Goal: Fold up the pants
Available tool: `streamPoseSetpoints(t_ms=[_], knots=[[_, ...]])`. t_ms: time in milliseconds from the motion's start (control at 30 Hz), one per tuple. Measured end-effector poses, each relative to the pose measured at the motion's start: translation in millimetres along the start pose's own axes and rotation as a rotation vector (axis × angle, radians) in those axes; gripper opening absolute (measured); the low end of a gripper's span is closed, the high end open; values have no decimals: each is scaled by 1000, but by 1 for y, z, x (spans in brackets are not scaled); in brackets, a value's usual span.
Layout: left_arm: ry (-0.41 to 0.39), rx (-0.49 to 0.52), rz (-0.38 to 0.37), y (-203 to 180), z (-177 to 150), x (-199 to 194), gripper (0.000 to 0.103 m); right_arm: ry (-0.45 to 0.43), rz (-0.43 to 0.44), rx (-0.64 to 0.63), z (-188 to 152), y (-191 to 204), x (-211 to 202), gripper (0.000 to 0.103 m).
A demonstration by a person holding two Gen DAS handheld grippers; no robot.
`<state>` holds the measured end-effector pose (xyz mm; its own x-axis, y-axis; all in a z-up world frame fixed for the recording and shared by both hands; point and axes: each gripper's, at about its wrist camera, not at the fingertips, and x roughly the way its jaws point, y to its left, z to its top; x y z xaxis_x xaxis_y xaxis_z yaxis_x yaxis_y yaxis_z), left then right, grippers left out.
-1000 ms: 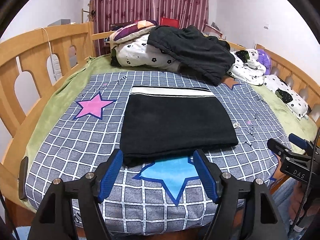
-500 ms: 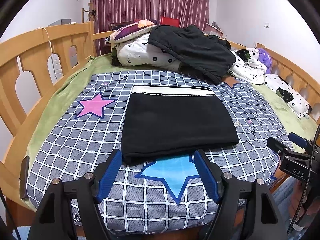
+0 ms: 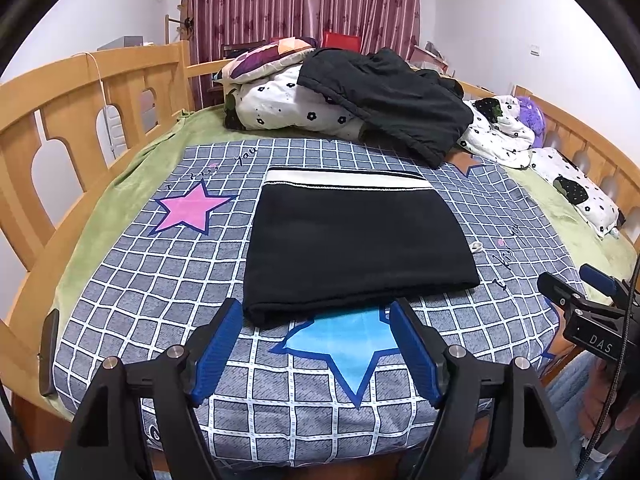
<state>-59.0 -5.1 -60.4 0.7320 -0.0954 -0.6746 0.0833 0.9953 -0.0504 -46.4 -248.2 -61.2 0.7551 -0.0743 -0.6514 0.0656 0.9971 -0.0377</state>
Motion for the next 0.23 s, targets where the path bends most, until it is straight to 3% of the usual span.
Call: streamPoseSetpoints(t_ms=[233], knots=[[1, 5, -2, 0, -1, 1, 75, -1, 0, 0, 0, -1, 0, 95]])
